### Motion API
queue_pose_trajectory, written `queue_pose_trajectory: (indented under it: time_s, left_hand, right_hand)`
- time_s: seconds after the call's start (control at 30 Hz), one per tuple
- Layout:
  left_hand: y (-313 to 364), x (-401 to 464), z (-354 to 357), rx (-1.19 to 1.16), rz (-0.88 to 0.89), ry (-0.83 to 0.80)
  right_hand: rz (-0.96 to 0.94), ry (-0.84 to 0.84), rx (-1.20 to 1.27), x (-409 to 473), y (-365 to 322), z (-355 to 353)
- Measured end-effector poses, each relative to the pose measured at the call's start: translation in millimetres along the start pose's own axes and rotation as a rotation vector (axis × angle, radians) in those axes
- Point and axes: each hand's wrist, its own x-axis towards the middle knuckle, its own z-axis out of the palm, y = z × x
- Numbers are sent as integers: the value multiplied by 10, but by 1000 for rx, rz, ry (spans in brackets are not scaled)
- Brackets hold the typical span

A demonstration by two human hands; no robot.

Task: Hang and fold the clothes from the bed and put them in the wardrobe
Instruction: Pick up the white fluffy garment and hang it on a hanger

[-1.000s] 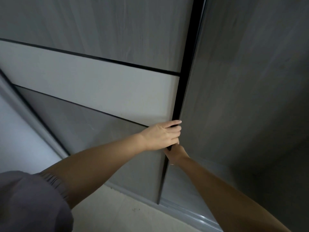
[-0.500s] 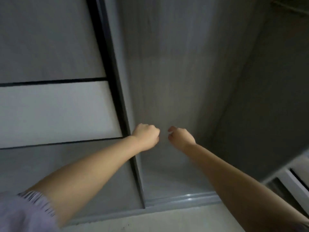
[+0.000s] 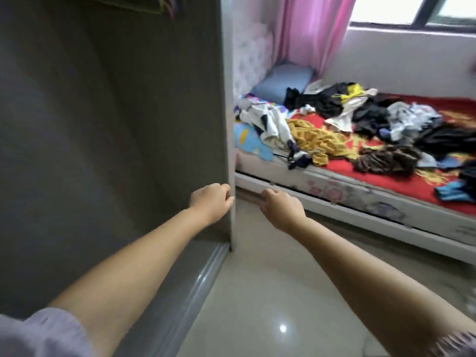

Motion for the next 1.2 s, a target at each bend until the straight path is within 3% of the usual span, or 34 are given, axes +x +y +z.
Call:
queue_pose_trajectory:
  time_s: [0.2,0.43,0.8,1.07,1.2]
  left_hand:
    - [1575,772,449,11,346,-100]
    - [3350,1197,895,-40,613,-155]
    - [5318,1246,1376,14,1135,-396]
    - [6618,1020,1230,-115,1471,-421]
    - [7228,472,1208,-214,1705,-360]
  right_hand:
    - [314,72,68,-460,1503,-186]
    - [553,178,93,-1075,2860,-624]
    - [1032,307,133,-1989,3974,-919]
    - [1467,803,253,-2819,4333,-1315]
    - [1806,1114,503,-3587,4451,-1018]
